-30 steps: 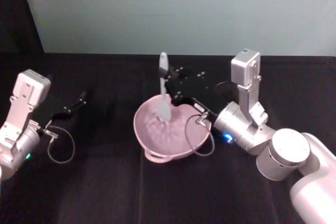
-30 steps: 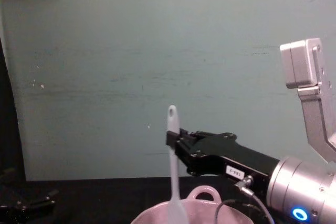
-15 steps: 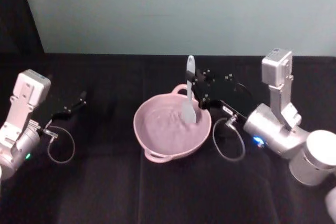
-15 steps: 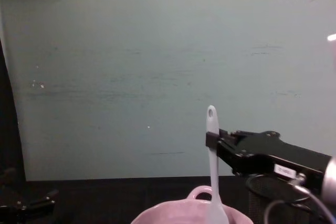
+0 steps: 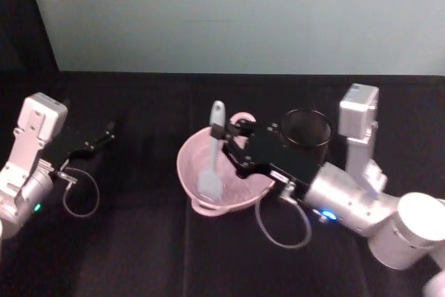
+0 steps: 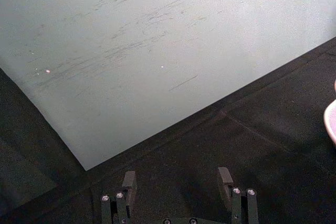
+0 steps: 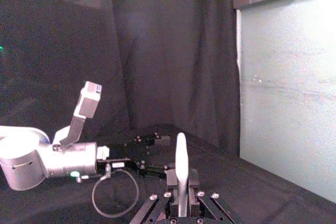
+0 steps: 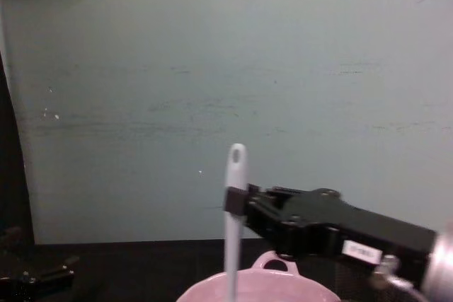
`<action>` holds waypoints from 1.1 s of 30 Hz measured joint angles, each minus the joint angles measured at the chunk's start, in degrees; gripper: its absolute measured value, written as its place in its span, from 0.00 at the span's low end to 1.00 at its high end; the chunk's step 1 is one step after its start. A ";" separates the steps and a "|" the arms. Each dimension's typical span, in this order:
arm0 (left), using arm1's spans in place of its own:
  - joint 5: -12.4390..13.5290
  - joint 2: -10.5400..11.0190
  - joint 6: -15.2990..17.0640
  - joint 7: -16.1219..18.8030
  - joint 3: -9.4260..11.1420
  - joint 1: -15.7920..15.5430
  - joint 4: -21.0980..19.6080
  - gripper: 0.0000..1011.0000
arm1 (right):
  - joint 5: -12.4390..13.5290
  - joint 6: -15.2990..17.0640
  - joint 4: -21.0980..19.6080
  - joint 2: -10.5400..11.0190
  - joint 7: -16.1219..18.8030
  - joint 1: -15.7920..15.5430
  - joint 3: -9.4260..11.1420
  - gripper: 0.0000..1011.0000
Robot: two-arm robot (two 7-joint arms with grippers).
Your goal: Use the one hand to pick up the spoon and stir the clear water in the bowl.
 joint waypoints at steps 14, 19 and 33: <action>0.00 0.00 0.00 0.00 0.00 0.00 0.00 1.00 | -7.48 -10.05 18.24 -8.91 -5.49 10.15 -1.60 0.11; 0.00 0.00 0.00 0.00 0.00 0.00 0.00 1.00 | -10.17 -12.19 20.27 -9.32 -8.10 11.02 -0.34 0.11; 0.00 0.00 0.00 0.00 0.00 -0.01 0.00 1.00 | -6.36 -2.66 6.07 -1.96 -5.83 3.11 4.30 0.11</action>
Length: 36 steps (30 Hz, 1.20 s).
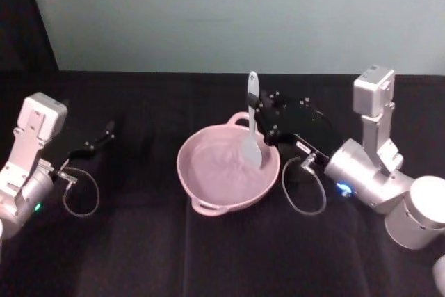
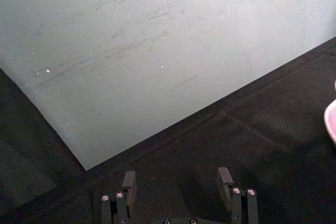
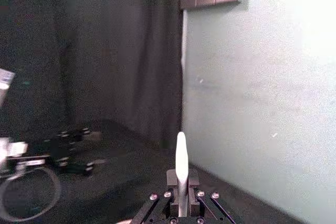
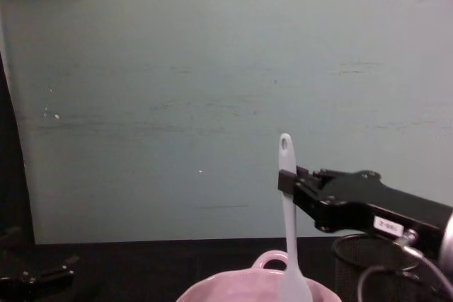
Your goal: Use the one hand to pick up the spoon and stir the clear water in the bowl.
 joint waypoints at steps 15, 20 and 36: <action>0.00 0.00 0.00 0.00 0.00 0.00 0.00 1.00 | 7.86 6.47 -3.23 -0.39 3.92 -1.50 -3.36 0.11; 0.00 0.00 0.00 0.00 0.00 0.00 0.00 1.00 | 5.80 2.35 2.08 -3.18 2.62 1.73 -5.05 0.11; 0.00 0.00 0.00 0.00 0.00 0.00 0.00 1.00 | -1.36 -5.72 9.19 -4.33 -2.64 4.87 -1.66 0.11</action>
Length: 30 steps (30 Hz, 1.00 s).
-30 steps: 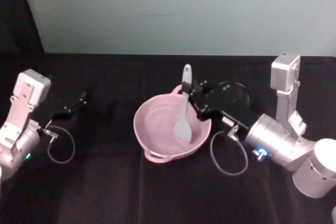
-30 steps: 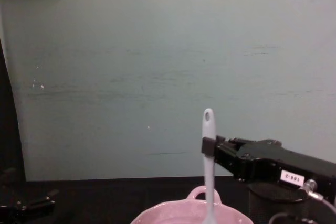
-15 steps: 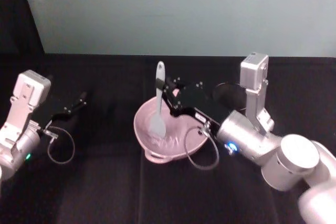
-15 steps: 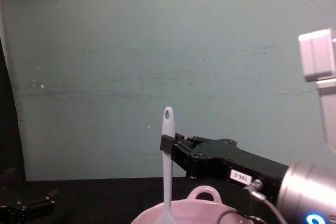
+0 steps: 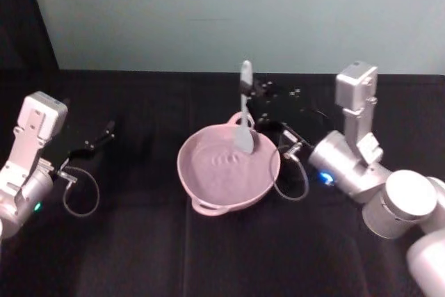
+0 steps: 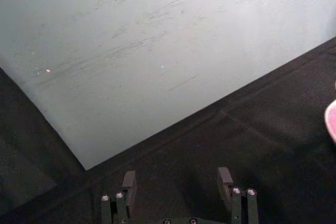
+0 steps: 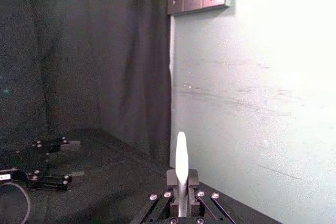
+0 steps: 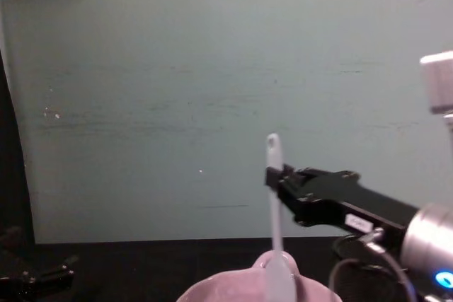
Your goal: Use the one hand to pick up the spoon and stir the clear water in the bowl.
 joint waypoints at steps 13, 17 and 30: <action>0.00 0.00 0.00 0.00 0.00 0.01 0.00 1.00 | 6.48 10.21 -13.17 5.55 3.75 -7.34 1.93 0.11; 0.00 0.00 0.00 0.00 0.00 0.00 0.00 1.00 | 8.33 11.87 -14.29 5.43 4.87 -7.87 -0.01 0.11; 0.00 0.00 0.00 0.00 0.00 0.00 0.00 1.00 | 5.95 6.47 -4.55 -0.01 4.45 -1.39 -3.96 0.11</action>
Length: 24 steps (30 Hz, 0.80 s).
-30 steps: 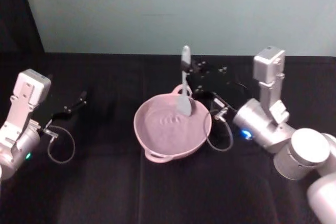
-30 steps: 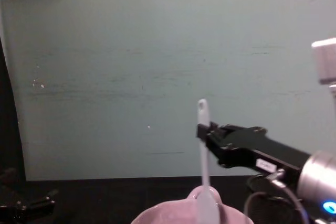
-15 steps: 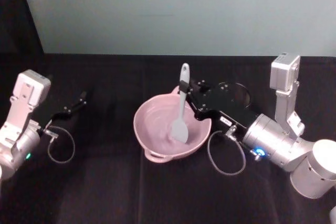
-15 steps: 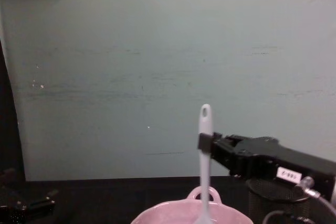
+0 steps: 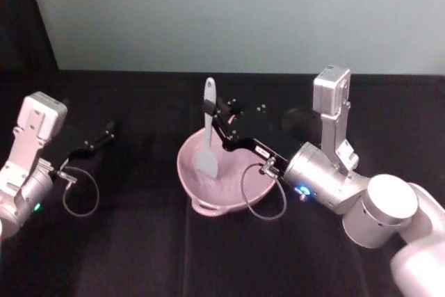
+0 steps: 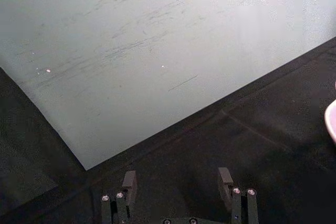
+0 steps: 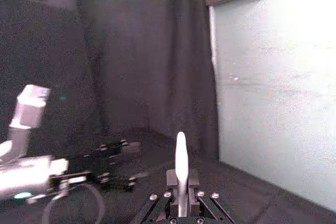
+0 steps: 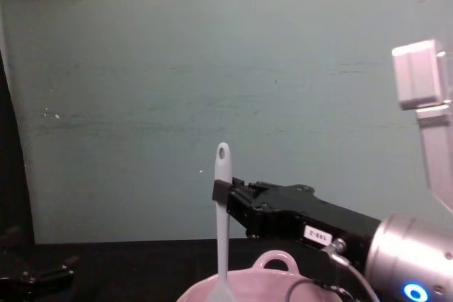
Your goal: Use the one hand to pick up the spoon and stir the clear water in the bowl.
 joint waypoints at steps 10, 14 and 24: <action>0.00 0.00 0.00 0.00 0.00 0.00 0.00 1.00 | -4.98 -4.39 6.65 -1.39 -4.03 3.95 2.09 0.11; 0.00 0.00 0.00 0.00 0.00 0.00 0.00 1.00 | -5.47 -2.95 4.58 0.16 -4.70 3.00 3.53 0.11; 0.00 0.00 -0.01 0.00 0.00 0.00 0.00 1.00 | -1.35 3.52 -5.94 4.95 -1.58 -3.62 5.19 0.11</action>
